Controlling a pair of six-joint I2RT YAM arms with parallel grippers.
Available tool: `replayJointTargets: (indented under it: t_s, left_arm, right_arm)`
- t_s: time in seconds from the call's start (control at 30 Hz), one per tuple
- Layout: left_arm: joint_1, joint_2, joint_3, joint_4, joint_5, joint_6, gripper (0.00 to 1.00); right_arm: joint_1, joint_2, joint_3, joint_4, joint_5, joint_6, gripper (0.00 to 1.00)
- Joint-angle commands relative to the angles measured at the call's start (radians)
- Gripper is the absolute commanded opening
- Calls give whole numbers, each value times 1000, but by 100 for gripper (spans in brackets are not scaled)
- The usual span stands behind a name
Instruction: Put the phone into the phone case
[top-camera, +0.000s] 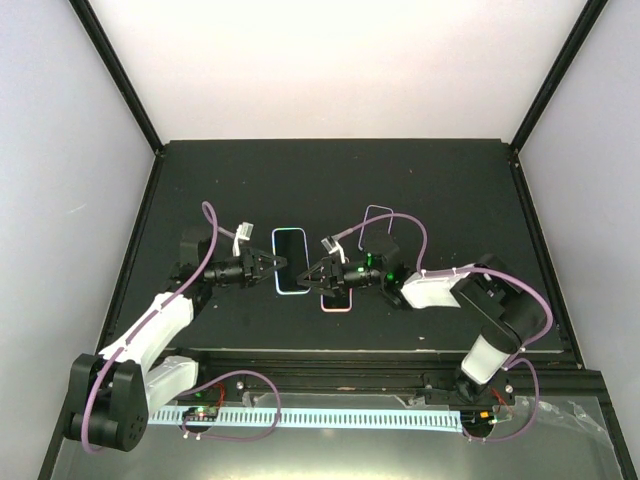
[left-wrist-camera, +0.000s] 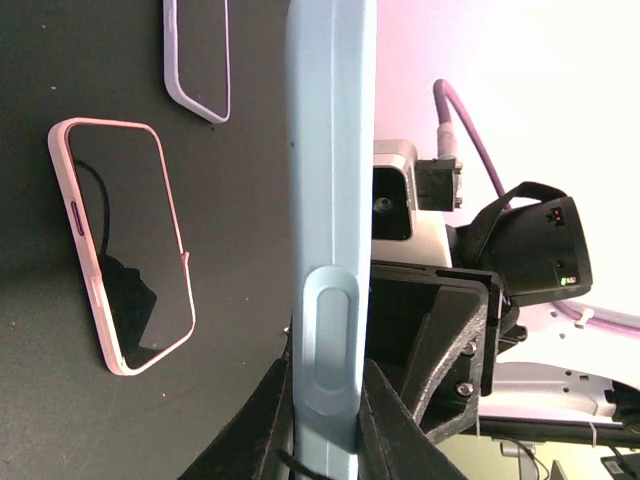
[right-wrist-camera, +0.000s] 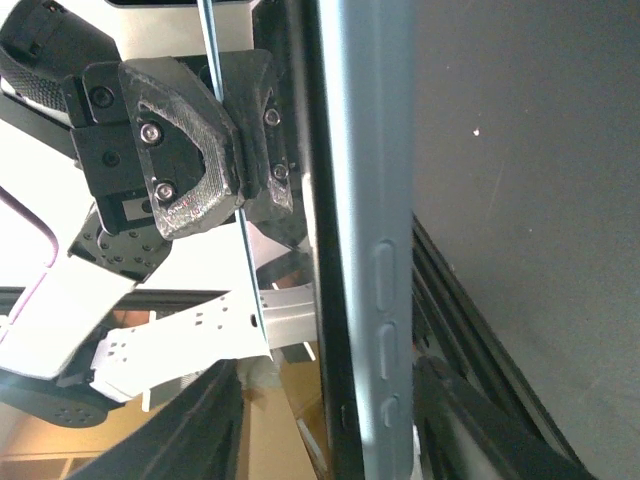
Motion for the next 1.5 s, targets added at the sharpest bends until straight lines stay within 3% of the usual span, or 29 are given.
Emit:
replayJointTargets:
  t_s: [0.0, 0.2, 0.4, 0.53, 0.7, 0.83, 0.93, 1.07, 1.2, 1.3, 1.4, 1.47]
  left_arm:
    - [-1, -16, 53, 82, 34, -10, 2]
    - [-1, -21, 56, 58, 13, 16, 2]
    - [-1, -16, 131, -220, -116, 235, 2]
    - [-4, 1, 157, -314, -160, 311, 2]
    - [-7, 18, 149, -284, -115, 288, 2]
    - [-6, 37, 151, -287, -102, 271, 1]
    - [-6, 49, 152, -285, -93, 265, 2]
    - [-6, 72, 159, -295, -89, 263, 2]
    - [-4, 118, 178, -330, -107, 294, 1]
    - [-5, 174, 210, -378, -147, 339, 2]
    - [-5, 266, 261, -431, -195, 384, 2]
    - [-4, 330, 280, -428, -195, 390, 2]
  right_arm:
    - [6, 27, -28, 172, -17, 87, 44]
    - [5, 22, -44, 183, -9, 94, 30]
    - [6, -5, -62, 176, 17, 110, 3]
    - [6, -19, -71, 167, 43, 116, 1]
    - [7, -42, -51, 50, 63, 44, 3]
    - [8, -63, -42, -38, 84, -10, 12]
    - [8, -77, -35, -98, 102, -51, 25]
    - [7, -118, -34, -249, 164, -142, 53]
    - [9, -158, -78, -273, 215, -179, 74]
    - [17, -199, -99, -346, 280, -223, 82]
    - [55, -245, -112, -422, 354, -260, 99]
    - [84, -276, -116, -465, 403, -275, 100]
